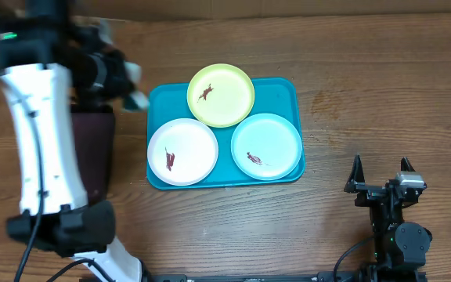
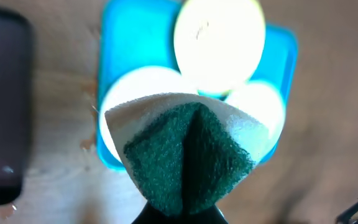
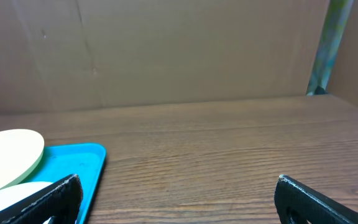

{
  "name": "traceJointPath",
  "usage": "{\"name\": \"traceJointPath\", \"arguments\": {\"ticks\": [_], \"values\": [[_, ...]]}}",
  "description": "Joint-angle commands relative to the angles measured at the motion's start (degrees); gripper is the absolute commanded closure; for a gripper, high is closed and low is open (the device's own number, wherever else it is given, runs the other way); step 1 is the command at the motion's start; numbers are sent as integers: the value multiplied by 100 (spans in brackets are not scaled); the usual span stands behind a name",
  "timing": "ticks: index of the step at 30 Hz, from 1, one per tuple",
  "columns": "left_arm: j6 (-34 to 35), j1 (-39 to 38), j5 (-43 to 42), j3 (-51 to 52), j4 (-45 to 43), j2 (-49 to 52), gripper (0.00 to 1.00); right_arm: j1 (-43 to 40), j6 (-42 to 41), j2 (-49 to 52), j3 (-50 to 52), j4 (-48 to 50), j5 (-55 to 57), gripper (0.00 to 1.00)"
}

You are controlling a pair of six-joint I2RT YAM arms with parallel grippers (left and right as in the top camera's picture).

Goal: Clean dirty plates on tray and stack at the side
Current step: 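Carry the sponge with the left gripper onto the white plate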

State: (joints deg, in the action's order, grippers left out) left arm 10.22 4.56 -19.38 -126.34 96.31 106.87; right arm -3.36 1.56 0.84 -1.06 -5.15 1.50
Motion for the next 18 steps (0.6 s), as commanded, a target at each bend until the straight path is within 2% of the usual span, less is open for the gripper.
{"name": "traceJointPath", "arguments": {"ticks": [1, 8, 13, 18], "values": [[105, -584, 507, 839, -94, 37, 96, -26, 39, -68, 61, 37, -9, 0], [380, -1375, 544, 2728, -1563, 39, 96, -26, 37, -68, 61, 39, -9, 0], [520, -1652, 857, 3716, -2883, 39, 96, -26, 39, -68, 61, 37, -9, 0], [951, -1790, 1104, 4607, -3952, 63, 96, -26, 39, -68, 61, 39, -9, 0]]}}
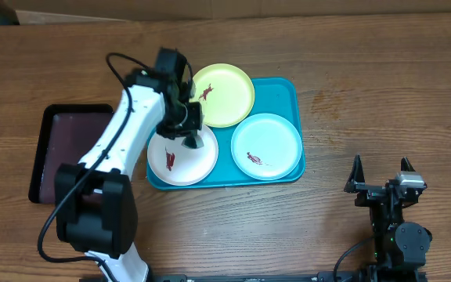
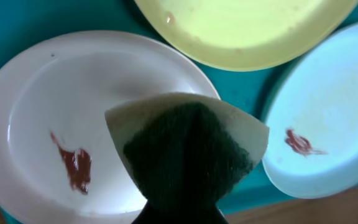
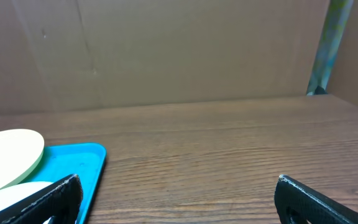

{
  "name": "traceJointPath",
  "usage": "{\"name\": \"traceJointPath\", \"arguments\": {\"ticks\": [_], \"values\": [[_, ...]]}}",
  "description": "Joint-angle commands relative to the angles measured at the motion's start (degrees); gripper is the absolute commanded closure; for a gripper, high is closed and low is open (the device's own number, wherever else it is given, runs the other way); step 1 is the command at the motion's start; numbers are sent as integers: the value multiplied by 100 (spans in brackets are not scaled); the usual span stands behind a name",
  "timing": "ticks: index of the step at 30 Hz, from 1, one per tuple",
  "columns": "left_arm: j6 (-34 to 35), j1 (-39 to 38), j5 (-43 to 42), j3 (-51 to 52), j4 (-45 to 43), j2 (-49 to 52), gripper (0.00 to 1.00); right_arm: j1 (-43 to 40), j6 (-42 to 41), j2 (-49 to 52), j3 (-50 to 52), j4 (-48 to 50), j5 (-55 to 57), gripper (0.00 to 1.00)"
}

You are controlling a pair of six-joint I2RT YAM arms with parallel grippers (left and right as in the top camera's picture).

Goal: Clean dirty plates on tray and stack at the side
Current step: 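Carry the sponge with the left gripper onto the white plate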

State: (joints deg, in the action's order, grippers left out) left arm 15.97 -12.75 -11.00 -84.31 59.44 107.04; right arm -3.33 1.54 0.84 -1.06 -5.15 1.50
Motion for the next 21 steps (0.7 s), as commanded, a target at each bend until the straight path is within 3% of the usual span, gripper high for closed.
{"name": "traceJointPath", "arguments": {"ticks": [1, 10, 12, 13, 14, 15, 16, 21], "values": [[404, -70, 269, 570, -452, 46, 96, -28, 42, -68, 61, 39, -9, 0], [942, -79, 350, 1604, -1491, 46, 96, -28, 42, -68, 61, 39, -9, 0], [938, -79, 350, 1652, -1534, 46, 83, -28, 42, -68, 61, 39, -9, 0], [938, -76, 352, 1655, -1539, 46, 70, -28, 42, -68, 61, 37, -9, 0], [935, -76, 361, 1655, -1541, 46, 53, -28, 42, -68, 61, 37, -9, 0], [935, -76, 367, 1655, -1556, 46, 29, -28, 42, -68, 61, 39, -9, 0], [935, -76, 367, 1655, -1565, 46, 23, -28, 42, -68, 61, 39, -9, 0], [763, -72, 374, 1567, -1556, 46, 31, -28, 42, -68, 61, 39, -9, 0]]}}
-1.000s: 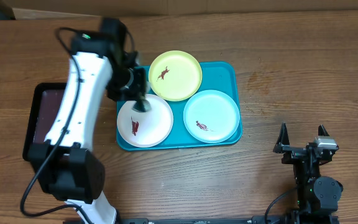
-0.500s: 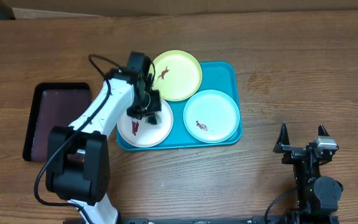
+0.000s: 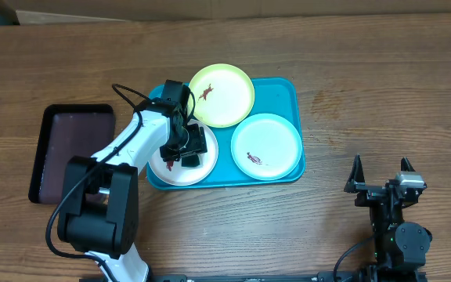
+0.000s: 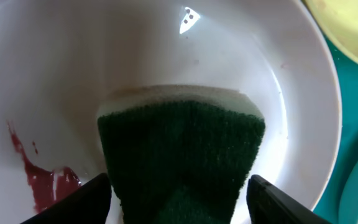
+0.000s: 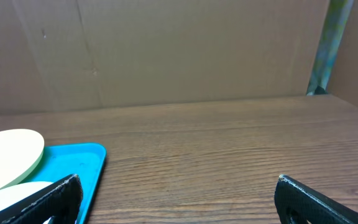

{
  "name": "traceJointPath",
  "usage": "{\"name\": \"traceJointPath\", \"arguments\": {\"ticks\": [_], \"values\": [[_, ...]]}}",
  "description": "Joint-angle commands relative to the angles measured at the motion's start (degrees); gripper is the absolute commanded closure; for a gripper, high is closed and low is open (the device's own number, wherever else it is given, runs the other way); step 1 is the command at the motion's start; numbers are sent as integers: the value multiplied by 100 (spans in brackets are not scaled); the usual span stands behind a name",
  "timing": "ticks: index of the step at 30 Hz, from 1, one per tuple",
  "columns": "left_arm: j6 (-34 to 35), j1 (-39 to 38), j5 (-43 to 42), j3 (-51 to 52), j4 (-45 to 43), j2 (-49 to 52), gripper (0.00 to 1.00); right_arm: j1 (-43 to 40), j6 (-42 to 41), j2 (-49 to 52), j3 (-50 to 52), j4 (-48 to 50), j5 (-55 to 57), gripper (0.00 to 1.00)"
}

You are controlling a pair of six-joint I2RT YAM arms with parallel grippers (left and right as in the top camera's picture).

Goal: Clean dirty plates on tray and stack at the side
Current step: 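Carry the sponge with the left gripper onto the white plate, then move the right gripper toward the yellow plate on the teal tray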

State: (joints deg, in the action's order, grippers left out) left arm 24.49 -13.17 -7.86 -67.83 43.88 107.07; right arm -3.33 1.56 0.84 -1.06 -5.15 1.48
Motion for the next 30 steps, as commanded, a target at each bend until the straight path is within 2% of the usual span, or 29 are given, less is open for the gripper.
{"name": "traceJointPath", "arguments": {"ticks": [1, 3, 5, 6, 13, 18, 19, 20, 21, 25, 26, 27, 28, 30], "values": [[-157, -31, 61, -146, 37, 42, 32, -28, 39, -68, 61, 39, -7, 0], [-289, -31, 94, -400, 269, 39, 34, -28, 39, -68, 61, 39, -7, 0], [-385, -24, 186, -807, 658, 37, 47, -28, 39, -68, 61, 37, -7, 0], [-393, -24, 267, -1078, 909, 37, 48, -28, 39, -68, 61, 39, -7, 0], [-393, -20, 549, -3027, 2533, 39, 44, -28, 39, -68, 61, 39, -7, 0], [-369, 28, 551, -3449, 3027, 39, 42, -28, 39, -68, 61, 39, -7, 0], [-369, 63, 555, -3434, 3093, 48, 41, -28, 39, -68, 61, 39, -9, 0], [-367, 105, 553, -3399, 3117, 50, 34, -28, 39, -68, 61, 39, -7, 0], [-358, 188, 551, -3344, 3119, 50, 21, -28, 39, -68, 61, 39, -7, 0], [-258, 472, 549, -3259, 3117, 50, 16, -28, 39, -68, 61, 39, -7, 0], [-258, 546, 522, -3244, 3130, 50, 13, -28, 37, -68, 61, 37, -7, 0], [-256, 623, 494, -3222, 3143, 50, 3, -28, 39, -68, 61, 39, -7, 0], [-251, 684, 483, -3204, 3167, 50, 0, -28, 37, -68, 61, 70, -11, 0], [-166, 813, 485, -3171, 3217, 50, 0, -20, -212, -68, 61, 308, -258, 0]]}}
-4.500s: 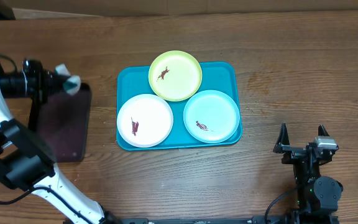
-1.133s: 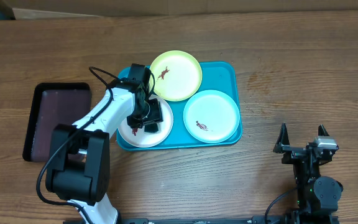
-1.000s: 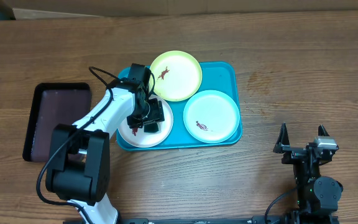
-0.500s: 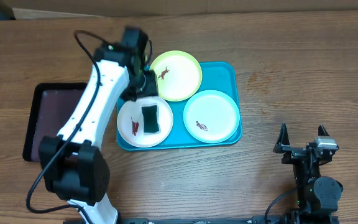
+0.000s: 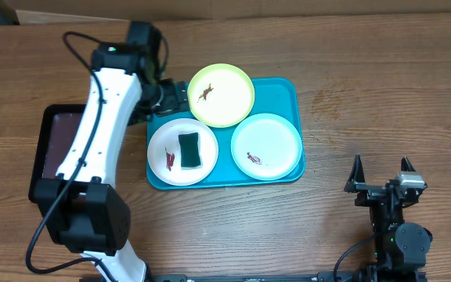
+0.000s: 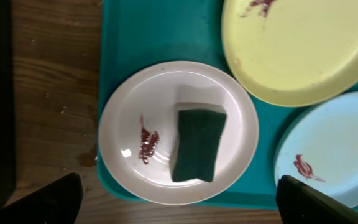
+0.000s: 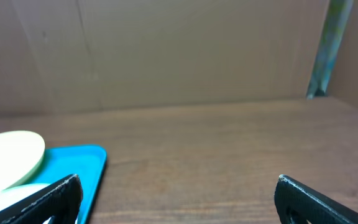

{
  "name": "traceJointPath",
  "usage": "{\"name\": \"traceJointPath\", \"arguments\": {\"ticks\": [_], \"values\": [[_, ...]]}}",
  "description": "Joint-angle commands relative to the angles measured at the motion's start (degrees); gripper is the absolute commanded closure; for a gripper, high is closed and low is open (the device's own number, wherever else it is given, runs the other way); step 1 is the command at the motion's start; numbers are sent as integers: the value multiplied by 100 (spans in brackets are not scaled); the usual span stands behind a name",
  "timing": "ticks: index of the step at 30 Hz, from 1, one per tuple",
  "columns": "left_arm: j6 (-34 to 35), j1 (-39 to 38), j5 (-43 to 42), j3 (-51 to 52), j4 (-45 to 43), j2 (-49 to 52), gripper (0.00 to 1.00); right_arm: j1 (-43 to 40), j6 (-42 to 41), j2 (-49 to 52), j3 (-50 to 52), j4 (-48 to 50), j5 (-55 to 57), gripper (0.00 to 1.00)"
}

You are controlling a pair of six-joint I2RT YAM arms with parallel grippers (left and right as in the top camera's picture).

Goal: Clean dirty plates on tray and stack at the side
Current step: 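Move the right gripper toward the yellow plate on the teal tray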

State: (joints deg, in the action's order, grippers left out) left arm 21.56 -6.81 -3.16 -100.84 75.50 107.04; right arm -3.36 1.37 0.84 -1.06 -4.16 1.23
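A teal tray (image 5: 282,88) carries three plates. The white plate (image 5: 163,135) (image 6: 135,99) at its front left has a red stain (image 5: 168,160) and a green sponge (image 5: 188,150) (image 6: 197,144) lying flat on it. The yellow plate (image 5: 229,102) at the back and the light blue plate (image 5: 276,142) at the right are each stained too. My left gripper (image 5: 169,95) (image 6: 179,211) hangs open above the tray's back left corner, holding nothing. My right gripper (image 5: 383,175) (image 7: 178,199) rests open at the front right, far from the tray.
A dark rectangular tray (image 5: 53,149) lies on the wooden table left of the teal tray, partly under my left arm. Bare wood runs between the teal tray and my right gripper.
My left gripper was shut on the sponge, pressing it onto the white plate. Now the sponge lies loose on that plate and the gripper is open, higher and further back-left. The stain remains.
My left gripper held the folded sponge high near the tray's left side, then low over the white plate, then pressed on it beside the red stain. It has since let go and risen. My right arm never moved.
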Motion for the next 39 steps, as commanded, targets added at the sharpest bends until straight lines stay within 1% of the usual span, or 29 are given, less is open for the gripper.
{"name": "traceJointPath", "arguments": {"ticks": [1, 3, 5, 6, 8, 10, 14, 15, 16, 17, 19, 23, 25, 29, 30, 32, 33, 36, 38, 39], "values": [[166, 236, 15, 149, 59, 52, 0, -9, -616, -68, 61, 361, -715, 0], [251, 356, 15, 162, 76, 52, 0, -9, -1698, -68, 61, 503, -2140, 0], [254, 439, 15, 175, 79, 52, 0, -9, -3097, -68, 61, 723, -3799, 0], [260, 470, 13, 175, 76, 52, 0, -9, -3650, -68, 61, 811, -4358, 0], [264, 498, 31, 175, 107, 52, 0, -9, -4492, -68, 61, 901, -4717, 0], [264, 501, 85, 175, 184, 52, 0, -9, -4996, -68, 57, 1261, -4784, 0], [267, 498, 81, 175, 278, 52, 0, -9, -5401, -68, -105, 3462, -5331, 0], [267, 498, 79, 175, 275, 52, 0, -9, -5418, -68, -262, 3700, -5322, 0], [269, 496, 79, 175, 273, 52, 0, -17, -5405, -68, -481, 3718, -5289, 0], [267, 496, 79, 175, 269, 52, 0, -35, -5324, -59, -785, 3534, -5228, 0], [267, 496, 81, 175, 273, 52, 0, -85, -4981, 17, -1414, 2918, -5191, 0], [267, 492, 79, 175, 367, 52, 0, -181, -3604, 551, -3014, 1106, -5180, 0], [267, 492, 70, 175, 374, 52, 0, -216, -2861, 1088, -3985, -20, -5117, 0], [267, 492, 61, 175, 382, 52, 0, -214, -1582, 2321, -5604, -2107, -4959, 0], [267, 492, 63, 175, 376, 52, 0, -214, -1213, 2719, -6065, -2839, -4728, 0], [269, 492, 61, 175, 372, 52, 0, -214, -610, 3449, -6865, -4214, -3899, 0], [267, 492, 63, 175, 372, 52, 0, -212, -485, 3834, -7261, -4898, -3303, 0], [267, 490, 61, 175, 382, 52, 0, -212, -476, 4760, -8199, -6457, -2138, 0], [267, 492, 63, 175, 400, 52, 0, -212, -483, 5281, -8682, -7149, -2070, 0], [267, 492, 61, 175, 411, 52, 0, -212, -525, 5541, -8902, -7399, -2297, 0]]}}
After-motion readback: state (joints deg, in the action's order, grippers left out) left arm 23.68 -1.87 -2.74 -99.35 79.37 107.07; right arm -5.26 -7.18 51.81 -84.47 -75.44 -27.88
